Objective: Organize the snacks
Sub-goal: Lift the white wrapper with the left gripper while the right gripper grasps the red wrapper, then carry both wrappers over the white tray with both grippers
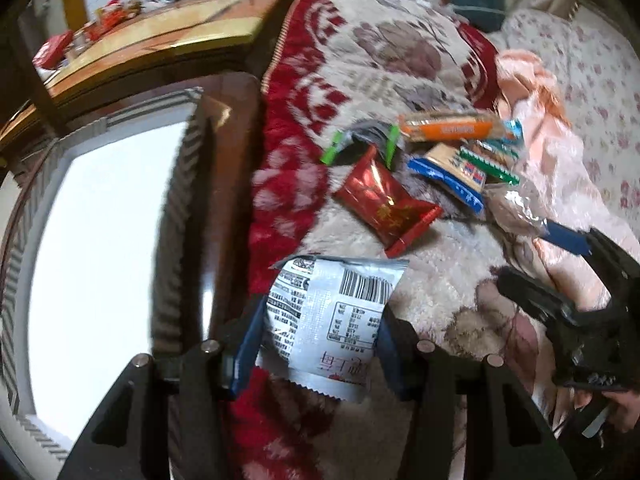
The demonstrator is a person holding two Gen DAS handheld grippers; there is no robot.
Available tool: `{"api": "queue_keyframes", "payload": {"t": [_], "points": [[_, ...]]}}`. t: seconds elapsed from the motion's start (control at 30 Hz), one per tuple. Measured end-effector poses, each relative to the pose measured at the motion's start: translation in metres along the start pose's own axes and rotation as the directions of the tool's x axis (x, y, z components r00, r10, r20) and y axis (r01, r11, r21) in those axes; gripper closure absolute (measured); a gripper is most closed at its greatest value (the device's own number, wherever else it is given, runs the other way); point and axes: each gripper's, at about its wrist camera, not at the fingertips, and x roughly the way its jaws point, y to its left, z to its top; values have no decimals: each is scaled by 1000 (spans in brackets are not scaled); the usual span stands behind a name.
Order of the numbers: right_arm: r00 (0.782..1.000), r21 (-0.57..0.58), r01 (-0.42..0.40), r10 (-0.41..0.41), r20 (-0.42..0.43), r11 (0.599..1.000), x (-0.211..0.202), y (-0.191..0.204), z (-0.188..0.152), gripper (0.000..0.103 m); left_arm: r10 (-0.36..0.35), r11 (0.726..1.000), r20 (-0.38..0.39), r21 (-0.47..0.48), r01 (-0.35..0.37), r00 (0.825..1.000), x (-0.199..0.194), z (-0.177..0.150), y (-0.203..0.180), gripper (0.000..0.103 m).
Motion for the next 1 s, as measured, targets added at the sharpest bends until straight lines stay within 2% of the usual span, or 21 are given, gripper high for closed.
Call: {"api": "queue_keyframes", "payload": {"t": [0.07,0.13,0.17,0.33,0.47,0.5,0.57,0.6,0.63,0.73,0.9,1.0], "points": [[1000,-23,-9,9,-1,1000,6,9,15,15,5,1000,26,-23,-4,1000,-10,1,5,49],[999,-51,-33,33,-17,998,15,17,30,25,26,999,53,-36,-24,998,-20,3,9,49],[999,-61,-45,43,-32,997,20,20,36,26,35,999,63,-42,-32,997,-24,4,11,49],[995,-149,-56,43,-89,987,51,49,55,27,40,996,89,-87,-33,995,-37,5,28,49],[995,-184,-29,10,-102,982,70,63,63,27,39,993,90,-111,-29,995,-38,4,36,49],[994,-198,-23,2,-108,980,76,65,65,30,37,993,89,-114,-26,995,-38,3,37,49],[990,-245,-18,-18,-143,969,89,70,65,56,37,992,88,-122,-26,995,-37,2,39,49],[988,-261,-11,-30,-150,965,92,70,65,64,36,992,87,-126,-25,996,-37,2,40,49],[989,-268,-18,-21,-144,963,90,68,65,65,34,992,85,-128,-23,996,-36,1,41,49],[989,-242,-39,3,-148,969,81,59,66,68,31,991,82,-133,-20,996,-35,-1,43,49],[984,-83,-140,129,-120,987,53,35,62,68,27,990,100,-138,-13,995,-40,-3,40,49],[981,-29,-174,170,-97,984,39,32,57,68,33,991,109,-129,-19,994,-44,-3,36,49]]}}
